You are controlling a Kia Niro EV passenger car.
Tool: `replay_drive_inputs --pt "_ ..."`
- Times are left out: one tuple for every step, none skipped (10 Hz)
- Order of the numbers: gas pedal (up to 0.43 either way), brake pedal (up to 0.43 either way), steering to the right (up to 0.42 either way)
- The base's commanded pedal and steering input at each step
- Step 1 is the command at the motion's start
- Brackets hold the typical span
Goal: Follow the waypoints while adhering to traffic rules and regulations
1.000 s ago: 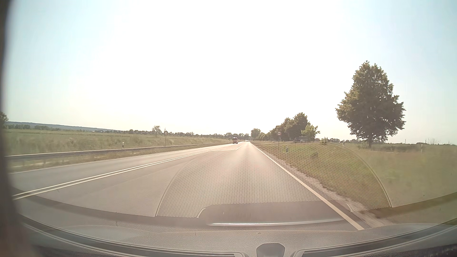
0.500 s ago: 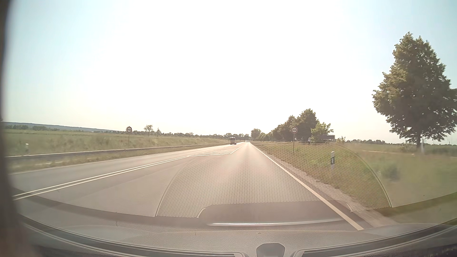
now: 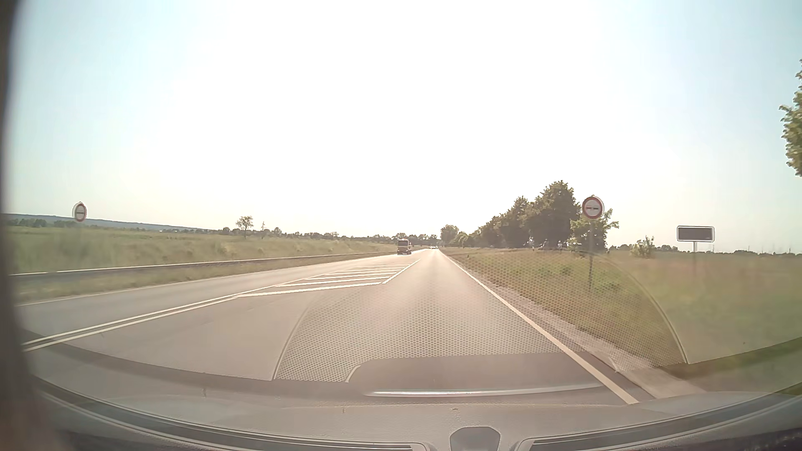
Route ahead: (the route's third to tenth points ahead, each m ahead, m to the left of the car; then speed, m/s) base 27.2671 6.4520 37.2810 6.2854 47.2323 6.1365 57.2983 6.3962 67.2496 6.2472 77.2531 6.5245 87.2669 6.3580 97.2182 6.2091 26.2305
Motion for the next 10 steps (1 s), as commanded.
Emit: replay_drive_inputs --pt "0.461 0.006 0.004" --pt "0.461 0.006 0.004" --pt "0.461 0.006 0.004" --pt "0.461 0.006 0.004" --pt "0.461 0.006 0.004" --pt "0.461 0.006 0.004" --pt "0.461 0.006 0.004" --pt "0.461 0.006 0.004" --pt "0.461 0.006 0.004" --pt "0.461 0.006 0.004"
